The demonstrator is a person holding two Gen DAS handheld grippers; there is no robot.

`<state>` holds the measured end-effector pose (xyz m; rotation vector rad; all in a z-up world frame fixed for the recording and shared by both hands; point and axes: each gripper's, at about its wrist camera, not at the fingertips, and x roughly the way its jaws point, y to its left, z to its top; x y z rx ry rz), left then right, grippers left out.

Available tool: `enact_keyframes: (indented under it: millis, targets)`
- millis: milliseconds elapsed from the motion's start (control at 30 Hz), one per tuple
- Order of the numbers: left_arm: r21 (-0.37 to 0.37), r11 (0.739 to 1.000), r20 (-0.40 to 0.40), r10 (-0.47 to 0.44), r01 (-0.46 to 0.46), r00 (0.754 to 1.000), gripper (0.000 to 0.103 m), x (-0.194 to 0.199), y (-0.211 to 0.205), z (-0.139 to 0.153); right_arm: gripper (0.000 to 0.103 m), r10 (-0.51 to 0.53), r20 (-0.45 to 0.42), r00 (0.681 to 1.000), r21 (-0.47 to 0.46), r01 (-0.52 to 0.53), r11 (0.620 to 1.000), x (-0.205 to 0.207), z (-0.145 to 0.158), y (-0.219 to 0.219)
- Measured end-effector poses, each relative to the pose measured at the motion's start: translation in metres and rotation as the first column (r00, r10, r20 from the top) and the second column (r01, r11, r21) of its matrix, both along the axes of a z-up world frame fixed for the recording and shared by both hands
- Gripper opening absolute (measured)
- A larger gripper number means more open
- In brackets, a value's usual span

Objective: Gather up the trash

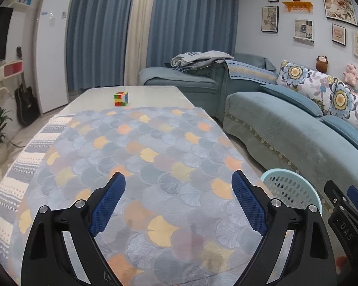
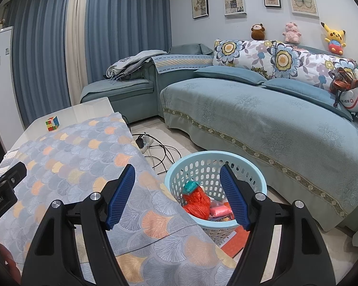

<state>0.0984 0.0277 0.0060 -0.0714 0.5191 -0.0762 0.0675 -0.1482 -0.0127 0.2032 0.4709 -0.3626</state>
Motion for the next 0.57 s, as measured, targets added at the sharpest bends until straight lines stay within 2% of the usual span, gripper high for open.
enact_keyframes:
  millis: [267,400,567]
  targets:
    - [0.058,0.998,0.014,0.002,-0.002,1.000,0.088,-0.0022,-0.0084,-0.0007,0.070,0.001,-0.001,1.000,0.001,-0.001,1.000,-0.0010,-0.0007,-0.0010]
    - [0.020,1.000,-0.033,-0.010,0.011,0.999,0.089,0.0021,-0.0071,-0.0033,0.070,0.001,-0.001,1.000,0.000,-0.001,1.000,-0.0003,0.0000,-0.0009]
    - [0.009,1.000,-0.034,0.007,-0.007,0.999,0.089,0.0006,-0.0036,-0.0037,0.070,-0.006,-0.006,1.000,-0.016,0.006,1.000,0.0004,-0.0001,0.0001]
